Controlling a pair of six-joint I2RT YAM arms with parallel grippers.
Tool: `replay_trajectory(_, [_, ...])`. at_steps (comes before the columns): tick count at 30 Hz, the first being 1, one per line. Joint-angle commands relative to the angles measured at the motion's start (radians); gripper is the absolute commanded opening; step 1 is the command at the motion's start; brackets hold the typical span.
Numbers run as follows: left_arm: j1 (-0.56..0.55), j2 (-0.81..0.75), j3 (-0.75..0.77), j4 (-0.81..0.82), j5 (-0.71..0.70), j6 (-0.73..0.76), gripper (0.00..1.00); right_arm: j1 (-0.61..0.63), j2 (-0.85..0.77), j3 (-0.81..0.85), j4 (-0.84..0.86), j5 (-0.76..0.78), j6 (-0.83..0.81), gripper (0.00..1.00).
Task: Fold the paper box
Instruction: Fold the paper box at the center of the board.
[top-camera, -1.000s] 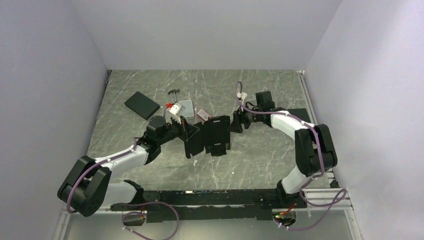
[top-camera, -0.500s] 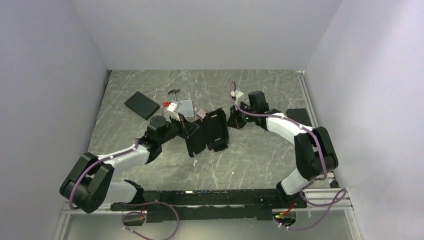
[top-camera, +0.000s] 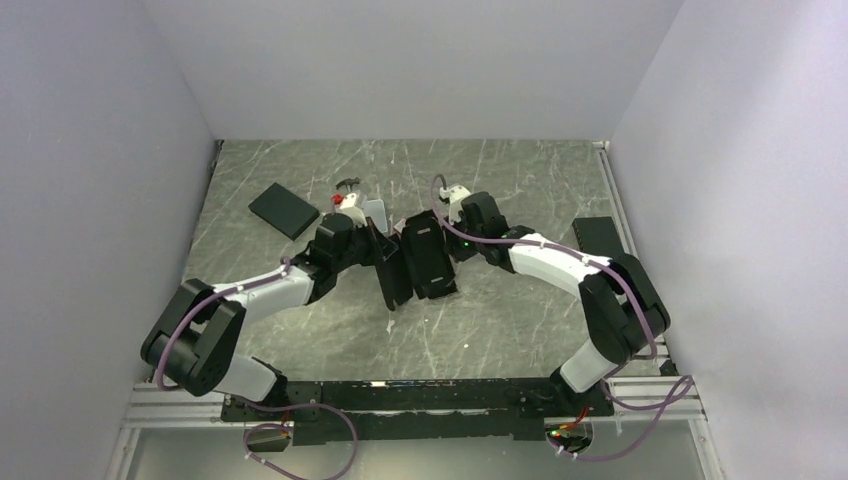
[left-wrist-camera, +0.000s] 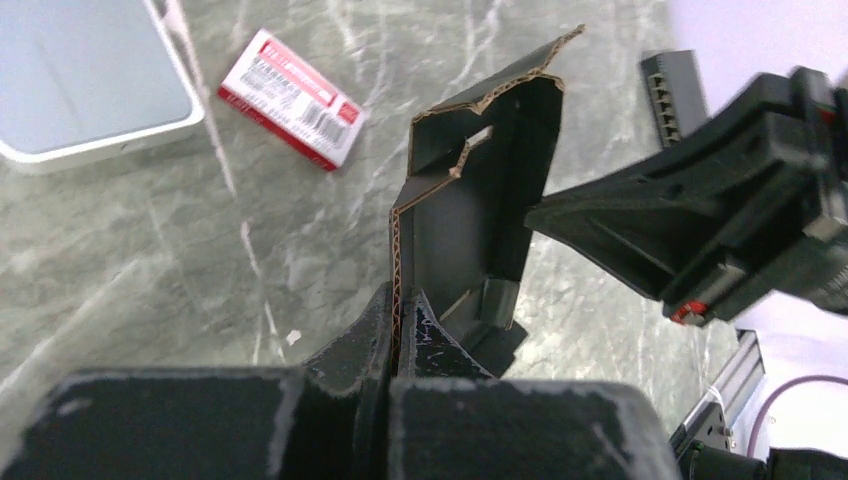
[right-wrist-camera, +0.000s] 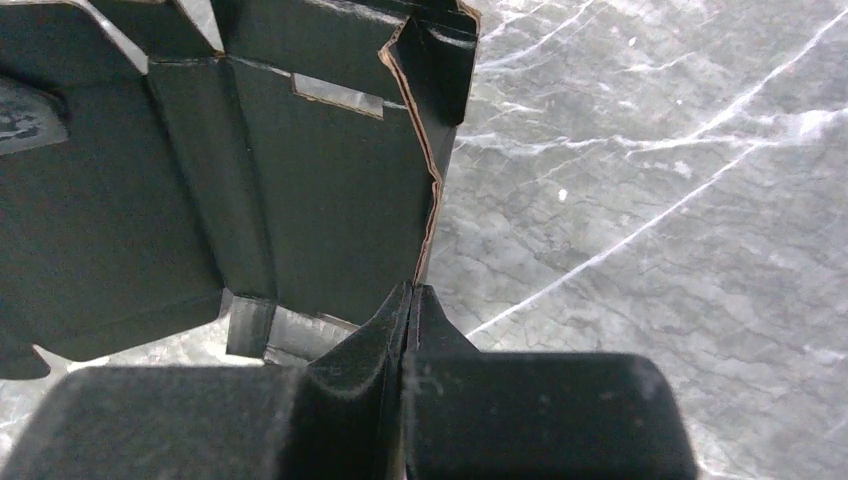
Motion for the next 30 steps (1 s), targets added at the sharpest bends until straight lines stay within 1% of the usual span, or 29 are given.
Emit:
replay_trajectory(1, [-0.026, 0.042, 0.124, -0.129, -0.026, -0.070, 0.00, 0.062, 0.051, 0.065, 0.044, -0.056, 0.110, 0.00])
replay_trajectory(7, [-0.025, 0.121, 0.207, -0.185, 0.003, -0.097, 0.00, 0.063, 0.128, 0.089, 0.040, -0.211, 0.171, 0.00])
replay_trajectory(13, [-0.017, 0.226, 0.336, -0.265, 0.068, -0.063, 0.00, 0.060, 0.143, 0.097, 0.046, -0.285, 0.178, 0.00])
replay_trajectory(18, [0.023, 0.315, 0.437, -0.356, 0.172, -0.028, 0.00, 0.040, 0.142, 0.097, 0.050, -0.341, 0.187, 0.01])
replay_trajectory(23, [0.049, 0.409, 0.558, -0.465, 0.296, 0.028, 0.00, -0.027, 0.152, 0.097, 0.051, -0.409, 0.212, 0.02])
replay_trajectory(30, [0.056, 0.514, 0.676, -0.465, 0.443, 0.045, 0.00, -0.050, 0.177, 0.082, 0.074, -0.487, 0.260, 0.04])
